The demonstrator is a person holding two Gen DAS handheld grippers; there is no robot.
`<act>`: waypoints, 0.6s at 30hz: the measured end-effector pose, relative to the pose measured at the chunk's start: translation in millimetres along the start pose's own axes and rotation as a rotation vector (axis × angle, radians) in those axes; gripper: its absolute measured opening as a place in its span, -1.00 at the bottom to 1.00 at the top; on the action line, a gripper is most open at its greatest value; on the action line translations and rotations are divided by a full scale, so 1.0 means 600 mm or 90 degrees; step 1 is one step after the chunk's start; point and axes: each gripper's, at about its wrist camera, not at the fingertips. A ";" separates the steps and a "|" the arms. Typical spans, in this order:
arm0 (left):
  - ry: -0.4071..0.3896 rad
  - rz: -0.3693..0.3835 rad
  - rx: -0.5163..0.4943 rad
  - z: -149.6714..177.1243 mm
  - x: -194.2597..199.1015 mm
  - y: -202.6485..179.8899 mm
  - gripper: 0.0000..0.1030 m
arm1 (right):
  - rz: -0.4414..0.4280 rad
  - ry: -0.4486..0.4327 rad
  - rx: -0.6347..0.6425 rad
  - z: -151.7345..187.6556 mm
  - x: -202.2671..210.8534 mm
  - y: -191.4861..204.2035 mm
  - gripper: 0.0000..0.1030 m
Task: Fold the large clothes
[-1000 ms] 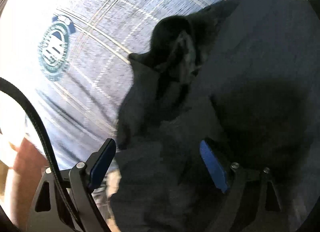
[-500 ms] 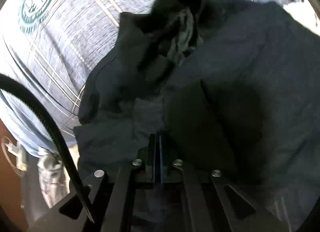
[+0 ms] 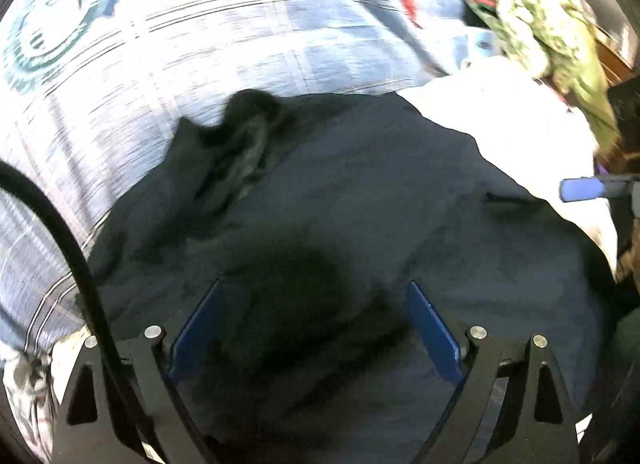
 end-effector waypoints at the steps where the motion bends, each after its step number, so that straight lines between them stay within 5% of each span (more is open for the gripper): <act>1: 0.005 -0.001 -0.011 -0.002 -0.006 -0.018 0.79 | -0.003 0.001 -0.004 0.000 -0.001 -0.002 0.44; 6: 0.058 -0.118 -0.080 -0.019 -0.082 -0.063 0.77 | -0.007 0.003 -0.005 0.002 0.000 0.001 0.44; 9: 0.099 -0.136 -0.090 -0.016 -0.114 -0.070 0.58 | -0.008 0.002 0.003 0.004 0.002 0.006 0.44; 14: 0.124 -0.138 -0.035 -0.025 -0.124 -0.037 -0.14 | -0.016 0.000 -0.005 0.004 0.002 0.002 0.44; 18: 0.114 -0.145 -0.052 -0.028 -0.109 -0.038 0.13 | -0.020 0.001 -0.006 0.005 0.002 0.002 0.44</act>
Point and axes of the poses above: each gripper's, at about its wrist camera, not at the fingertips, and x roughly against the way its jaws point, y to its left, z to its underside, and after that the axes turned 8 degrees about -z, right-handed
